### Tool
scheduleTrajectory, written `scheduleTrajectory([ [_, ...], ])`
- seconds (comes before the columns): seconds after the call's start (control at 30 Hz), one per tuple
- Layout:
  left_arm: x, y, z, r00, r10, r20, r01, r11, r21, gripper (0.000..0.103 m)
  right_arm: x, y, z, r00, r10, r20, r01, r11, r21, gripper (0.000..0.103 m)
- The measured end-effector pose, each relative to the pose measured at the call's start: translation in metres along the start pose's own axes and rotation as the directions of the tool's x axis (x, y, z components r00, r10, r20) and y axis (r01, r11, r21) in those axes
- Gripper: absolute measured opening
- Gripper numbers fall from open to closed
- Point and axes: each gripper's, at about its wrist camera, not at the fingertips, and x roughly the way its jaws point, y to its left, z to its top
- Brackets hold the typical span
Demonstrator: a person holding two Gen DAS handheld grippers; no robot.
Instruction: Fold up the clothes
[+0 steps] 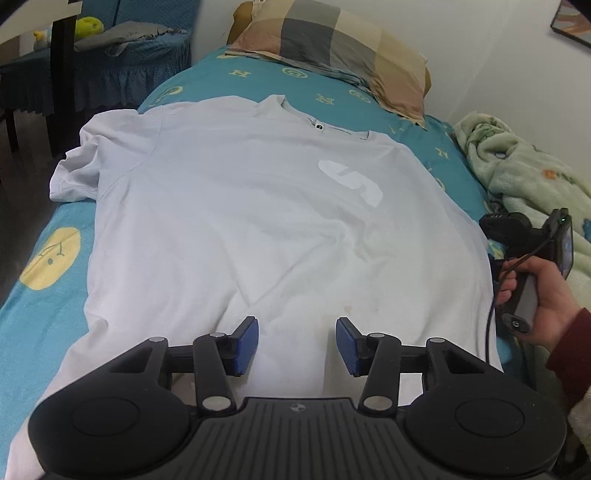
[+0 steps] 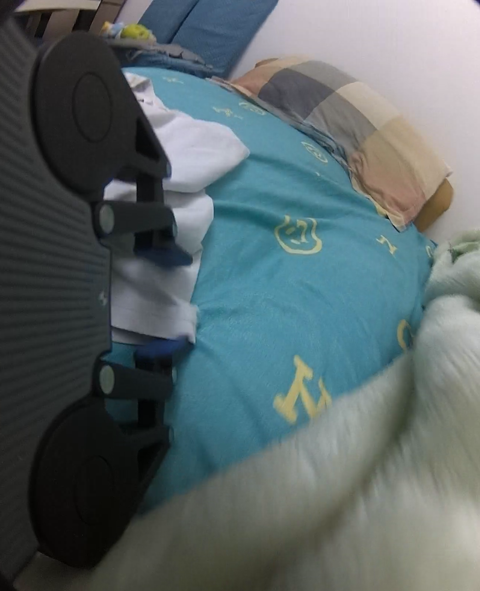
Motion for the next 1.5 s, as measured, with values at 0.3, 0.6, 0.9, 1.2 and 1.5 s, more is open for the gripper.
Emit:
scheduleTrajectory([
  [0.3,-0.017,-0.003,-0.005,0.998,0.026,0.063,-0.029,0.999,0.041,0.045,-0.014,0.059,0.051,0.982,0.004,0.191,0.038,0.975,-0.217,0.006],
  [0.6,-0.004,-0.014,-0.002,0.998,0.033,0.052,-0.038,0.995,0.09,0.045,0.043,0.102,0.106,0.941,-0.076,0.33,0.235,0.85,-0.472,0.007],
  [0.9,0.014,-0.007,0.004,1.0,0.015,0.016,-0.016,0.998,0.064,0.045,0.02,0.073,0.068,0.995,-0.02,0.1,0.067,0.864,-0.5,0.015],
  [1.2,-0.01,-0.028,-0.011,0.99,-0.143,0.011,0.14,0.979,0.145,0.045,-0.085,0.059,0.018,0.973,0.107,-0.205,-0.2,0.833,-0.515,0.05],
  [1.5,-0.047,-0.047,-0.03,0.983,-0.172,0.064,0.154,0.963,0.223,0.047,-0.216,0.046,-0.129,0.7,-0.192,-0.688,-0.566,0.437,-0.699,0.054],
])
